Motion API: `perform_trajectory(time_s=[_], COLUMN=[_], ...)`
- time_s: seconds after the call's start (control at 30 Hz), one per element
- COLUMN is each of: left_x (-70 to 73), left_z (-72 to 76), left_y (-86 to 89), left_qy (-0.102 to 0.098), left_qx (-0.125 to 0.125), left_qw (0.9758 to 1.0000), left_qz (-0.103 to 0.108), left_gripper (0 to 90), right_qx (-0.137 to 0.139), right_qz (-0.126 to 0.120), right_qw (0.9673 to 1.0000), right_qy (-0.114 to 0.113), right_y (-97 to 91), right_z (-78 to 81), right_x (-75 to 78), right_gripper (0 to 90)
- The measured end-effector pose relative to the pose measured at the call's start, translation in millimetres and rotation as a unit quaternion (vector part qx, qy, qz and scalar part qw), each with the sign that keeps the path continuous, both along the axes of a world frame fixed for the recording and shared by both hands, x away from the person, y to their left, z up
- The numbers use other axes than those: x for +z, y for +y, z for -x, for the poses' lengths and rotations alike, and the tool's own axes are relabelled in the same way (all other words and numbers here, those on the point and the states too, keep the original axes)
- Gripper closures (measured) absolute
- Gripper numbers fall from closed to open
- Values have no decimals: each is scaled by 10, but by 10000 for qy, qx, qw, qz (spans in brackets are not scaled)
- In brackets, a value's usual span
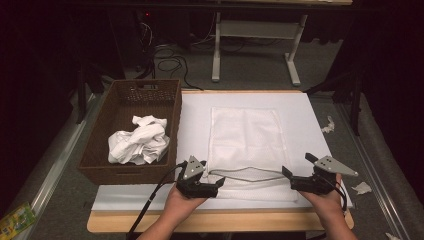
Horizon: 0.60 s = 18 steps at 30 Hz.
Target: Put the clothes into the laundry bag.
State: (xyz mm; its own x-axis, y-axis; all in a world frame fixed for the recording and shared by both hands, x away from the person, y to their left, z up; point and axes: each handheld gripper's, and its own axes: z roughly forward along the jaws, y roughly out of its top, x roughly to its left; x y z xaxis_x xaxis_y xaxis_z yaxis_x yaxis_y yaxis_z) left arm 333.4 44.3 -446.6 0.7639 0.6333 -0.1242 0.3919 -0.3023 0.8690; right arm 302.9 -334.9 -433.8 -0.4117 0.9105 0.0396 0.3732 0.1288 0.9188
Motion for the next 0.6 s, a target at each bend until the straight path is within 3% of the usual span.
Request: perform_trajectory(time_s=[0.3, 0.33, 0.43, 0.6], left_x=[-32, -26, -46, -143], left_z=[44, 57, 65, 18], left_y=[-87, -100, -118, -116], left_qy=[75, 67, 133, 367], left_qx=[-101, -89, -125, -181], left_qw=[9998, 9999, 9998, 9990], left_qz=[-164, -62, -46, -195], left_gripper=[152, 157, 172, 273], right_qx=[-29, 6, -33, -37], right_qz=[4, 38, -25, -21], right_qw=[10000, 9999, 10000, 9999], right_qy=[74, 99, 76, 93], right_y=[-19, -26, -54, -63], right_z=[-11, -1, 29, 6], right_x=[-26, -25, -2, -6], right_gripper=[15, 23, 33, 39])
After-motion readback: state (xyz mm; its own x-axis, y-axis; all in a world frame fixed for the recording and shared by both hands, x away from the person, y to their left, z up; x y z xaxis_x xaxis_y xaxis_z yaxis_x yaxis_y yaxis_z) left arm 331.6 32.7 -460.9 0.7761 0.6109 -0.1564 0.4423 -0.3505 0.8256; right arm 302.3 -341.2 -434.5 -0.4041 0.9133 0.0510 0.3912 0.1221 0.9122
